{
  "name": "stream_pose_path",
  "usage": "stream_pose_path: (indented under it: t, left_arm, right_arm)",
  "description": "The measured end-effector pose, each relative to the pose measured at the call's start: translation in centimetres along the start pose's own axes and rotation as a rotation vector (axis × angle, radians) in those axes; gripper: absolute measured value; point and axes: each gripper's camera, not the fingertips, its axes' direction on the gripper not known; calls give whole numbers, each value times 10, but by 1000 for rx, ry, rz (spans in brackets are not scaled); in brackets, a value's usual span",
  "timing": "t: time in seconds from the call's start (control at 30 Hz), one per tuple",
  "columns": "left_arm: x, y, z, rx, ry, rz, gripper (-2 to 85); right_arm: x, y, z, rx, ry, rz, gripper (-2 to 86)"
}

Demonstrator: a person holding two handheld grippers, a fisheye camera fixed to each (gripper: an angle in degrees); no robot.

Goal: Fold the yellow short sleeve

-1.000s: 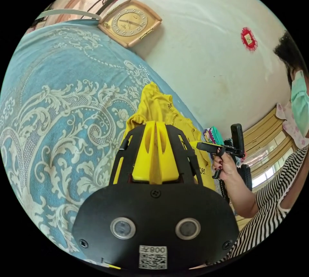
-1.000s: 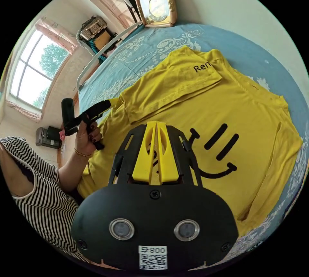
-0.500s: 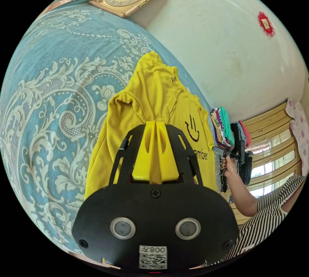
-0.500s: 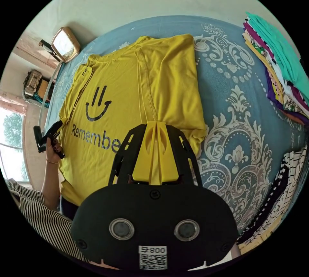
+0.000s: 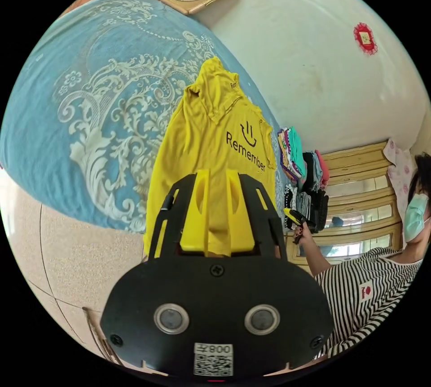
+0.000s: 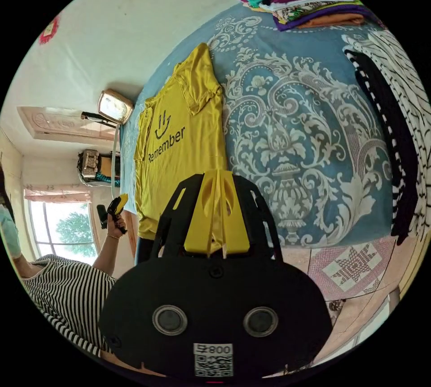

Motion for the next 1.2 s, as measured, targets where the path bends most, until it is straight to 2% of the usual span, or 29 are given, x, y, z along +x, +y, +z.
stream_pose_path:
  t: [0.07,0.17,0.33,0.47,0.7,1.0,1.2]
  left_arm:
    - [-10,29,-12,-39,-24,-36,74]
    - [-21,60,-22,-78,-68,-68,81]
    - [-37,106,-38,-80,-23,-123,85]
    - [-44,141,-53,-67,-5,-133,84]
    - [-61,185,-71,-58,44,-137,86]
    - [-124,223,-85,-42,78,-209,118]
    - [-157,234,-77,-52,211,-222,134]
  right_arm:
    - [29,44,-10,-48,-69,44,55]
    - [44,84,-15,-112,-69,24,70]
    - [54,119,-17,-200,-144,2,87]
    - [49,139,-21,-260,-30,-24,94]
    - [35,166,-14,-322,48,-69,94]
    - [40,189,-14,-337,135,-33,92]
    - [41,200,-13,-344,150,7,93]
